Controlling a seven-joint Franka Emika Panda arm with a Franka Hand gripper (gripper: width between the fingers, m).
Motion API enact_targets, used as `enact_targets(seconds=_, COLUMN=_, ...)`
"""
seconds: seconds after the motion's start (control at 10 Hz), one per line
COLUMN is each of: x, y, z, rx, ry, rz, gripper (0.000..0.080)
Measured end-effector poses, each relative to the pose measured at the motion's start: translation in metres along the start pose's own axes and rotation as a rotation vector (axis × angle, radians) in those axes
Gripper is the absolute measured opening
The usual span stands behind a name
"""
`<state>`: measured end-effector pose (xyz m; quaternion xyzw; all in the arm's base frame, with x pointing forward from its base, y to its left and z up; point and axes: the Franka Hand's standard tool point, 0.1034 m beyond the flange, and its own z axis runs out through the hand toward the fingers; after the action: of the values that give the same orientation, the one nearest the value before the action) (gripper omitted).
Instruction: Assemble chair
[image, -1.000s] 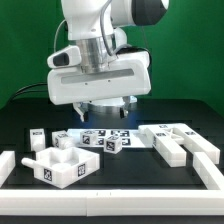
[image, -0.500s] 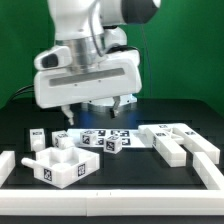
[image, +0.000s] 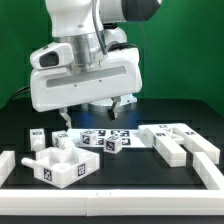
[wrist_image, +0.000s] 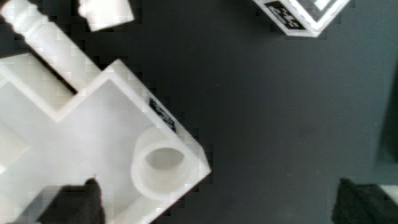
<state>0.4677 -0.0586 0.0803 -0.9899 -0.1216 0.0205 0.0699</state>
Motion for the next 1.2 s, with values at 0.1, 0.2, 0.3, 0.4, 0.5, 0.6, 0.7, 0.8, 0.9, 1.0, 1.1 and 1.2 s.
enact_targets(seconds=0.1, x=0.007, y=0.019, z=0.002, rx=0.016, ry=-0.019, rz=-0.078, gripper=0.0649)
enact_targets(seconds=0.2, x=0.024, y=0.032, z=0.000, rx=0.006, ry=-0.023, rz=-0.134, gripper=0.0649)
enact_targets(seconds=0.3, x=0.035, y=0.038, z=-0.001, rx=0.006, ry=-0.029, rz=-0.237, gripper=0.0649)
enact_targets(seconds=0.4, x=0.041, y=0.043, z=0.000, rx=0.009, ry=-0.029, rz=-0.285, gripper=0.0649)
enact_targets(seconds=0.5, x=0.040, y=0.041, z=0.001, rx=0.011, ry=-0.032, rz=-0.269, gripper=0.0649)
enact_targets(seconds=0.6, x=0.039, y=0.041, z=0.001, rx=0.011, ry=-0.032, rz=-0.269, gripper=0.0649)
enact_targets(seconds=0.7, x=0.038, y=0.045, z=0.003, rx=0.011, ry=-0.035, rz=-0.299, gripper=0.0649)
enact_targets(seconds=0.8, x=0.037, y=0.059, z=0.008, rx=0.010, ry=-0.039, rz=-0.346, gripper=0.0649)
enact_targets(seconds=0.9, x=0.037, y=0.071, z=0.012, rx=0.000, ry=-0.034, rz=-0.390, gripper=0.0649)
enact_targets(seconds=1.0, x=0.036, y=0.081, z=0.020, rx=0.008, ry=-0.042, rz=-0.432, gripper=0.0649)
enact_targets(seconds=1.1, x=0.038, y=0.090, z=0.026, rx=0.021, ry=-0.052, rz=-0.452, gripper=0.0649)
enact_targets(seconds=1.2, x=0.042, y=0.096, z=0.031, rx=0.020, ry=-0.053, rz=-0.475, gripper=0.0649)
